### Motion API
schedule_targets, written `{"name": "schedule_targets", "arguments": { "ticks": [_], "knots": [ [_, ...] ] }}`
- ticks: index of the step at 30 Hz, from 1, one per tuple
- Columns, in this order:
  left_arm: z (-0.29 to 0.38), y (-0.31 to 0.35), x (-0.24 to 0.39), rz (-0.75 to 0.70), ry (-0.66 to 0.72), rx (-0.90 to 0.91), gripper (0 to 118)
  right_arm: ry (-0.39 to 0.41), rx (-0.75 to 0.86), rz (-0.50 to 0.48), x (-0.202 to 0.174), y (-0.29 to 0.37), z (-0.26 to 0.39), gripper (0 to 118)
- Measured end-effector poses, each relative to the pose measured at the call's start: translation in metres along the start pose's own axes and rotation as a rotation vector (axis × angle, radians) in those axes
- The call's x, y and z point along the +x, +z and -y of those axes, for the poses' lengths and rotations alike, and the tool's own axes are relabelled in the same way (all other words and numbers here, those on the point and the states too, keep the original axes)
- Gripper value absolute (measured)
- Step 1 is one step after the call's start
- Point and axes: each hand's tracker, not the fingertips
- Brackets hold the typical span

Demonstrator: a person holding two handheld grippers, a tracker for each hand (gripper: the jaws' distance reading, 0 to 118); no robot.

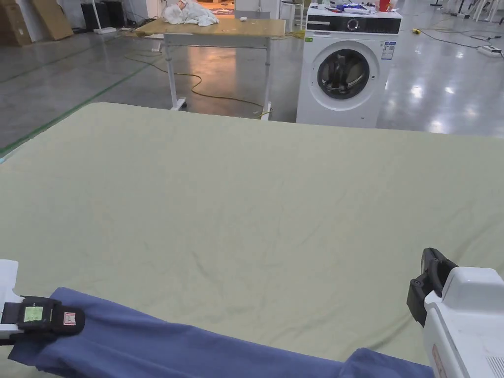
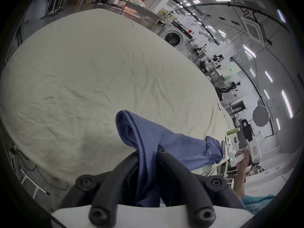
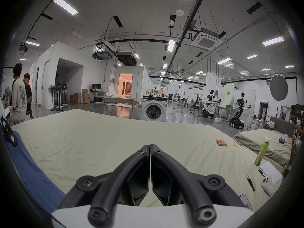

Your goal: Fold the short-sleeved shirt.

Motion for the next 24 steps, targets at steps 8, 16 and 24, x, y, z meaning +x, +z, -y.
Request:
{"name": "schedule_targets", "arguments": {
  "ticks": [8,16,24],
  "knots": [
    [0.014,-0.030,0.090,0.146,-0.099,-0.060,4,-0.012,0.002,-0.007,0.003,0.004,0.001,0],
    [0.034,-0.125,0.159,0.174,-0.125,-0.187,4,-0.022,-0.010,0.027,0.019,0.013,0.007,0],
    [0.060,-0.220,0.183,0.008,-0.184,-0.300,5,-0.023,-0.039,0.072,0.038,0.020,0.016,0]
  ]
}}
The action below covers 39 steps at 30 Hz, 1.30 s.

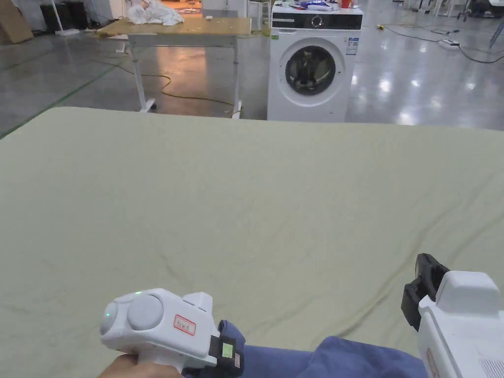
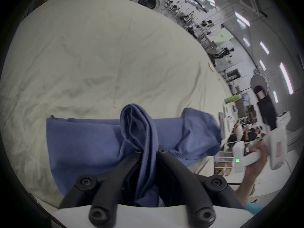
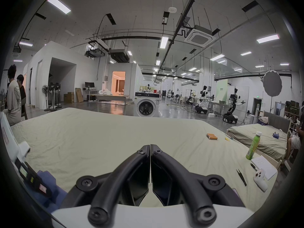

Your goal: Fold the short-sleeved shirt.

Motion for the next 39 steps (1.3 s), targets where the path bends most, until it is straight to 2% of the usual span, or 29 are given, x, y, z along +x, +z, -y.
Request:
{"name": "schedule_targets", "arguments": {
  "ticks": [2,4,5,8,10,14,18,24,29,31,34,39],
  "knots": [
    [0.001,-0.012,0.002,-0.021,0.007,-0.018,5,0.001,-0.005,0.008,0.003,0.002,0.000,0],
    [0.004,-0.017,0.007,-0.042,0.012,-0.018,11,0.001,-0.011,0.014,0.004,0.002,0.002,0],
    [0.005,-0.017,0.007,-0.038,0.015,-0.016,16,0.002,-0.014,0.015,0.005,0.002,0.002,0],
    [0.006,-0.010,0.009,0.038,0.053,-0.024,44,0.004,-0.022,0.014,0.005,0.002,0.004,0],
    [0.005,0.000,0.009,0.068,0.054,-0.016,48,0.006,-0.027,0.012,0.005,0.002,0.005,0],
    [0.001,0.027,0.006,0.108,0.039,0.023,46,0.009,-0.028,0.007,0.004,0.002,0.006,0],
    [-0.002,0.045,0.002,0.084,0.010,0.091,21,0.006,-0.029,0.003,0.004,0.003,0.006,0],
    [0.011,0.009,0.006,-0.030,-0.086,-0.020,8,0.003,-0.041,0.001,0.003,0.005,0.011,0],
    [0.034,-0.020,0.015,0.083,-0.100,-0.130,6,-0.002,-0.052,0.001,0.005,0.006,0.013,0],
    [0.042,-0.026,0.019,0.127,-0.105,-0.117,6,-0.001,-0.054,0.004,0.005,0.006,0.014,0],
    [0.048,-0.040,0.019,0.096,-0.118,-0.088,6,0.000,-0.054,0.004,0.006,0.007,0.014,0],
    [0.054,-0.042,0.008,0.147,-0.054,-0.044,6,-0.006,-0.059,0.002,0.006,0.008,0.015,0]
  ]
}}
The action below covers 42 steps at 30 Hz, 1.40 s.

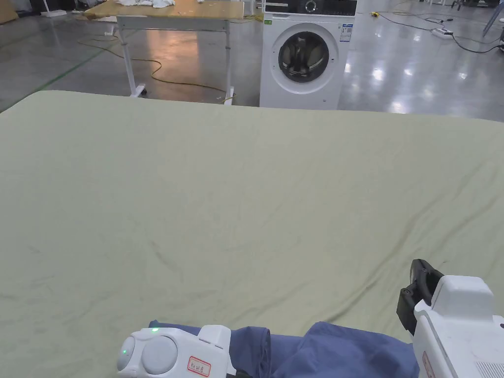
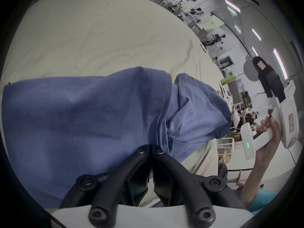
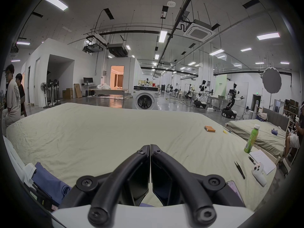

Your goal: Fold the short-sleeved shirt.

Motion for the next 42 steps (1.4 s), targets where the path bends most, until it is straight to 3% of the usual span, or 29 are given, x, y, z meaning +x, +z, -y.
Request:
{"name": "schedule_targets", "arguments": {
  "ticks": [6,11,15,20,28,31,35,37,39,42],
  "knots": [
    [0.002,0.016,-0.006,0.080,0.006,0.008,6,-0.009,-0.006,-0.006,-0.001,-0.002,0.002,0],
    [-0.006,0.077,-0.022,0.105,-0.004,0.130,15,-0.008,0.004,-0.013,-0.003,-0.003,-0.002,0],
    [-0.010,0.127,-0.062,0.073,0.052,0.242,51,-0.006,0.015,-0.021,-0.006,-0.004,-0.005,0],
    [-0.001,0.152,-0.115,0.061,0.146,0.289,62,-0.004,0.016,-0.033,-0.009,-0.005,-0.006,0],
    [0.026,0.105,-0.161,0.202,0.286,0.208,62,-0.004,0.007,-0.041,-0.014,-0.006,-0.005,0],
    [0.032,0.097,-0.168,0.371,0.322,0.277,62,0.000,0.005,-0.041,-0.014,-0.005,-0.005,0],
    [0.031,0.089,-0.170,0.419,0.325,0.278,59,0.005,0.003,-0.038,-0.014,-0.004,-0.005,0],
    [0.026,0.085,-0.176,0.418,0.299,0.277,42,0.006,0.000,-0.036,-0.013,-0.004,-0.005,0],
    [0.024,0.083,-0.172,0.375,0.262,0.260,11,0.003,-0.005,-0.034,-0.013,-0.004,-0.004,0],
    [0.021,0.083,-0.176,0.327,0.229,0.251,9,-0.005,-0.010,-0.036,-0.014,-0.005,-0.003,0]
  ]
}}
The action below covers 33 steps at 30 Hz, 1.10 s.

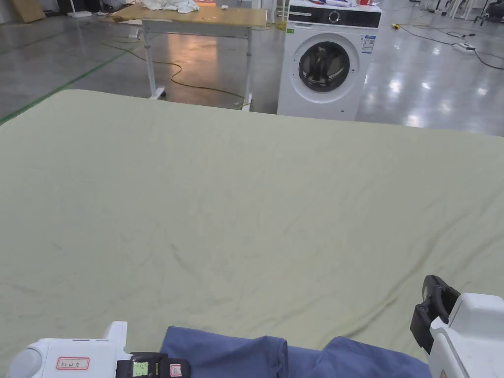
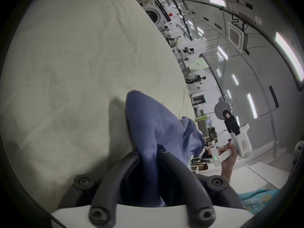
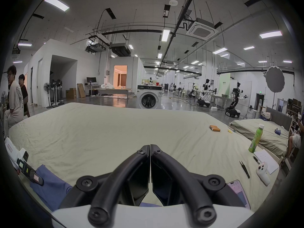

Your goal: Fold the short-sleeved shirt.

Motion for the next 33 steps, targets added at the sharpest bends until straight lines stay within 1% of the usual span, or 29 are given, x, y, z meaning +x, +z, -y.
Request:
{"name": "schedule_targets", "arguments": {
  "ticks": [3,7,9,10,13,14,15,16,18,20,23,26,29,33],
  "knots": [
    [-0.006,0.013,0.004,0.025,-0.013,0.030,7,0.001,-0.003,-0.003,-0.001,0.000,0.000,0],
    [-0.016,0.039,0.040,0.017,-0.115,0.059,6,0.010,-0.003,-0.008,-0.002,0.000,-0.001,0],
    [-0.027,0.057,0.054,-0.009,-0.101,0.062,6,0.012,-0.002,-0.011,-0.001,0.000,-0.001,0],
    [-0.033,0.067,0.060,-0.033,-0.125,0.072,6,0.012,-0.002,-0.011,-0.001,0.000,-0.001,0],
    [-0.048,0.104,0.084,-0.167,-0.192,0.089,6,0.009,0.005,-0.011,0.001,0.000,-0.003,0],
    [-0.044,0.110,0.105,-0.207,-0.213,0.095,6,0.009,0.008,-0.012,0.001,0.000,-0.003,0],
    [-0.045,0.120,0.119,-0.268,-0.250,0.107,6,0.008,0.010,-0.013,0.001,0.000,-0.004,0],
    [-0.047,0.128,0.129,-0.330,-0.258,0.110,6,0.008,0.011,-0.014,0.002,0.000,-0.004,0],
    [-0.046,0.135,0.152,-0.410,-0.312,0.104,6,0.008,0.014,-0.017,0.001,-0.001,-0.005,0],
    [-0.043,0.131,0.173,-0.487,-0.370,0.074,6,0.006,0.016,-0.020,0.001,-0.001,-0.005,0],
    [-0.038,0.115,0.197,-0.524,-0.418,0.028,6,-0.001,0.013,-0.024,0.001,-0.001,-0.003,0],
    [-0.033,0.094,0.214,-0.513,-0.462,-0.023,6,-0.008,0.010,-0.026,0.001,-0.001,-0.001,0],
    [-0.026,0.067,0.232,-0.504,-0.473,-0.058,6,-0.011,0.007,-0.026,0.002,0.001,0.001,0],
    [-0.019,0.037,0.247,-0.443,-0.486,-0.102,6,-0.013,0.001,-0.020,0.006,0.003,0.004,0]
  ]
}}
